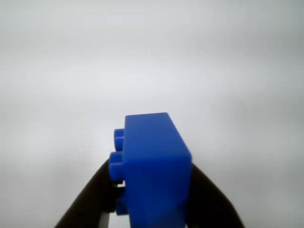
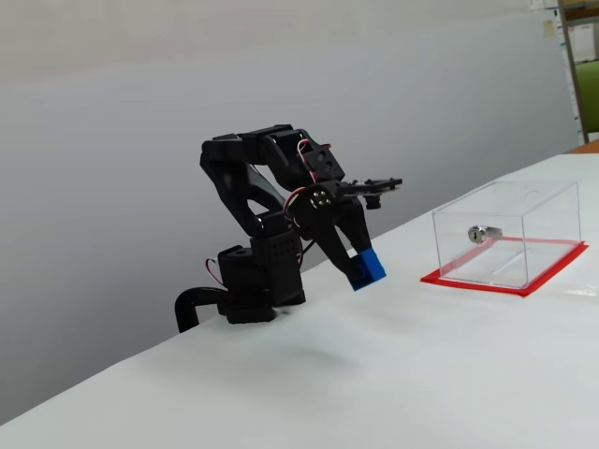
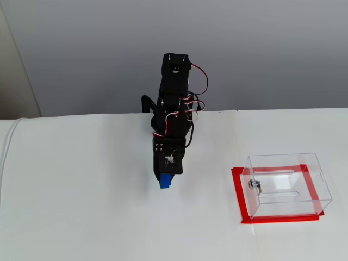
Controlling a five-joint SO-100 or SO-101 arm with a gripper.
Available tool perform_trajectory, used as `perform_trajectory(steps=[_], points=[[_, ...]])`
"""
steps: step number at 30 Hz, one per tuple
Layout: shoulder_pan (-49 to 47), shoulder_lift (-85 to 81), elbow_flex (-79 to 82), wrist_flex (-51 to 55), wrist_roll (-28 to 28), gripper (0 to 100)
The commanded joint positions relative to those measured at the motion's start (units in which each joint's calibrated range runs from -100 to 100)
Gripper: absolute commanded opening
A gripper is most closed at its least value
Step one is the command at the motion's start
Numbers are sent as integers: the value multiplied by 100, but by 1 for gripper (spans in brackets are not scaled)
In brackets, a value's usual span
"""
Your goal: Pick the blue lego brick and place it into the transparent box
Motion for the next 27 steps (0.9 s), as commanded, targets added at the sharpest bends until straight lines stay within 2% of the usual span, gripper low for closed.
perform_trajectory(steps=[1,18,27], points=[[-268,-620,-480,7,-137,2],[-2168,-984,-770,7,-189,2],[-4061,-645,-1430,-80,-173,2]])
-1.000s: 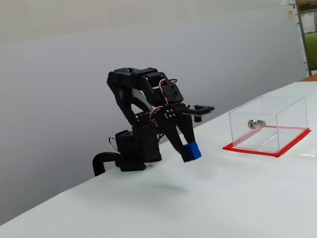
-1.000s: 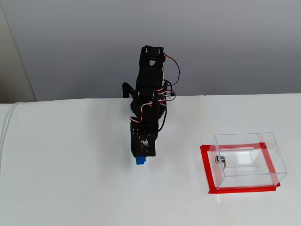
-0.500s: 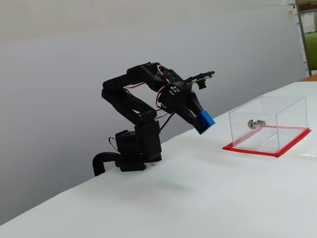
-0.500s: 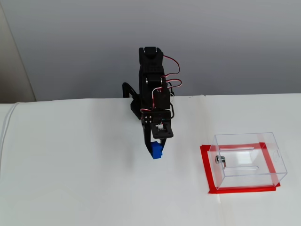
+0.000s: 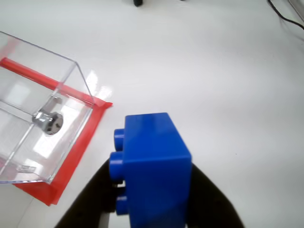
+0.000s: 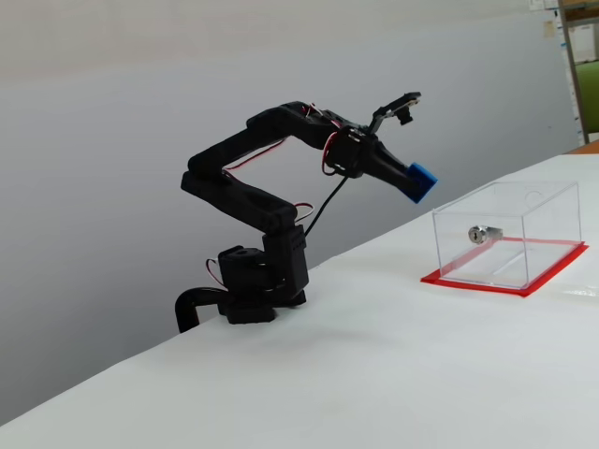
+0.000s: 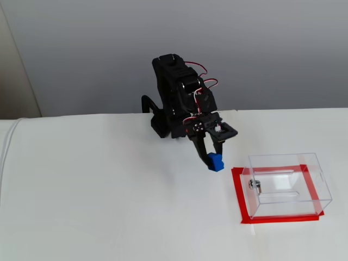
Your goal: Pick the blue lego brick and place it into the transparent box
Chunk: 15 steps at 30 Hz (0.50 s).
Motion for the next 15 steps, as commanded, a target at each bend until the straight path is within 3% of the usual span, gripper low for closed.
perform_trajectory(steps=[1,7,15], points=[[-722,269,-646,-80,-37,2],[-1957,1160,-1189,-497,-48,2],[-2674,2390,-1668,-1437,-48,2]])
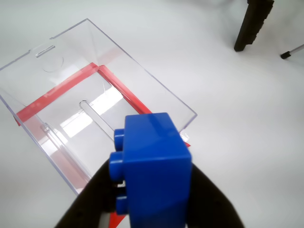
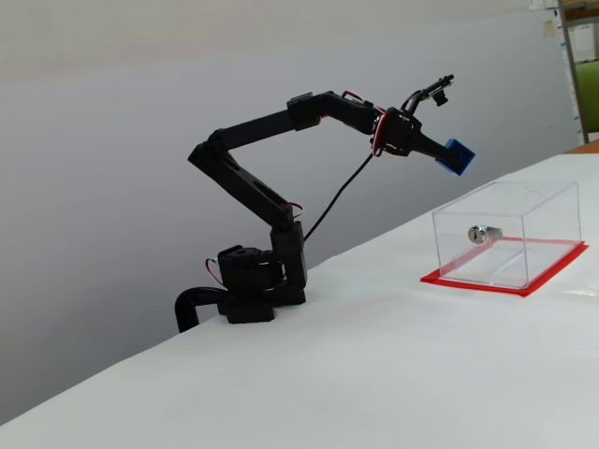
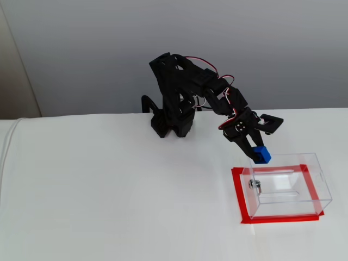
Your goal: Pick the blue lego brick and place it into the transparent box
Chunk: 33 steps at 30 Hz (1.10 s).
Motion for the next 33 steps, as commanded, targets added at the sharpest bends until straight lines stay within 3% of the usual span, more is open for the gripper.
perform_trajectory(steps=[1,19,26,33], points=[[-183,437,-664,-358,-48,2],[-434,1897,-1677,-454,-241,2],[-501,1897,-1641,-454,-210,17],[-501,1871,-1632,-454,-210,17]])
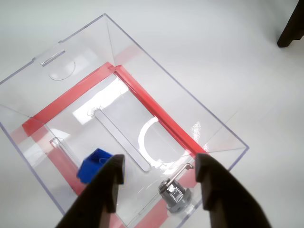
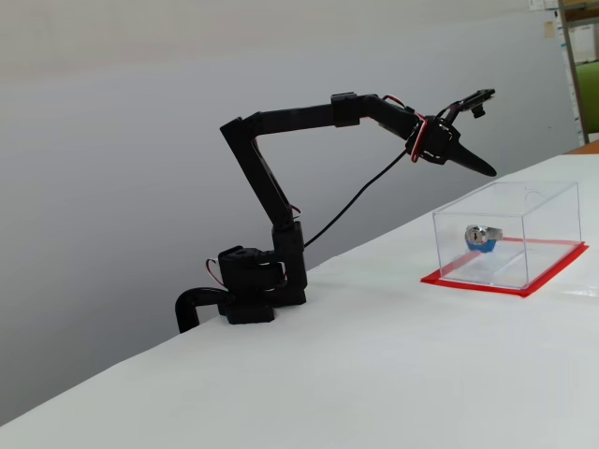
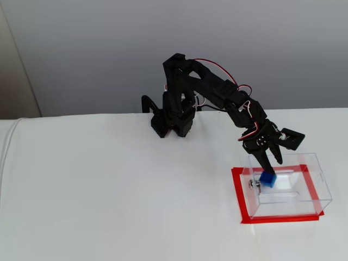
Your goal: Pick the blue lego brick and place it into the transparent box
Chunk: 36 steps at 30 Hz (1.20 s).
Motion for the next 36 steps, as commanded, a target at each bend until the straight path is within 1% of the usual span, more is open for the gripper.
perform_trajectory(steps=[1,17,22,23,31,36], points=[[-2,-91,-414,-137,5,17],[50,-159,-378,-137,5,17],[131,-473,-188,-128,11,2],[176,-583,-70,-137,11,1],[612,-1533,843,-137,11,1],[1196,-2348,1395,-137,-26,2]])
